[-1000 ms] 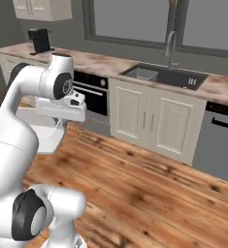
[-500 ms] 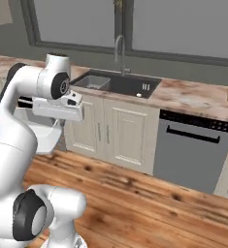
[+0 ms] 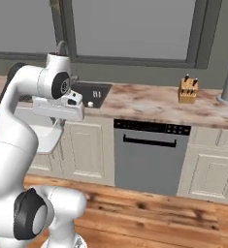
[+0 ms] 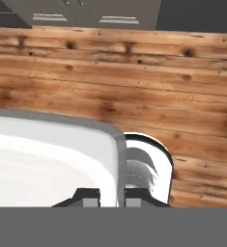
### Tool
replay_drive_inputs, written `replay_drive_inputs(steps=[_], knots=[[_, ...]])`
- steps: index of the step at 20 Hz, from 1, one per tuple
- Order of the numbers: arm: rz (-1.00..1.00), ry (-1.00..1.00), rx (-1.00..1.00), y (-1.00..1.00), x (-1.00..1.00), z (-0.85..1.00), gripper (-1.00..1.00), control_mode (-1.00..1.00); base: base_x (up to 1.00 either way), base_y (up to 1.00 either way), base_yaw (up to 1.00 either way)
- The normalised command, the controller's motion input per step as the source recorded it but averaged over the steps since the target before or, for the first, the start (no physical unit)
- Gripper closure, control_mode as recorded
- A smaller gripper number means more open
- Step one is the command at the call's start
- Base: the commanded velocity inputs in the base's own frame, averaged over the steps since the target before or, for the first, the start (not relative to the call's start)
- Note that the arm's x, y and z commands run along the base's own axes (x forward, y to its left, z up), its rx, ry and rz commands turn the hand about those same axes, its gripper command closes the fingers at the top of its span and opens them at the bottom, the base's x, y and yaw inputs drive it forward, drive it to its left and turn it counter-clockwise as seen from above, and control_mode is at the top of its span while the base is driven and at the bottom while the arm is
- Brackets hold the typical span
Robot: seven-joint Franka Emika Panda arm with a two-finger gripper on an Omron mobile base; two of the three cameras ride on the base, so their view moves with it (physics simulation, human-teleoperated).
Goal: Pick the teapot and tupperware and place them in the sink. Then turn on the water.
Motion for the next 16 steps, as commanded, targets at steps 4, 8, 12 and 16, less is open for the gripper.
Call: replay_drive_inputs(steps=[4, 8, 12, 16], knots=[[0.0, 0.0, 0.0, 0.0, 0.0, 0.0, 1.0, 1.0, 0.52, 0.02, -0.22], [0.0, 0.0, 0.0, 0.0, 0.0, 0.0, 1.0, 1.0, 0.34, -0.08, -0.34], [0.0, 0.0, 0.0, 0.0, 0.0, 0.0, 1.0, 1.0, 0.0, 0.87, -0.04], [0.0, 0.0, 0.0, 0.0, 0.0, 0.0, 1.0, 1.0, 0.19, 1.0, -0.01]])
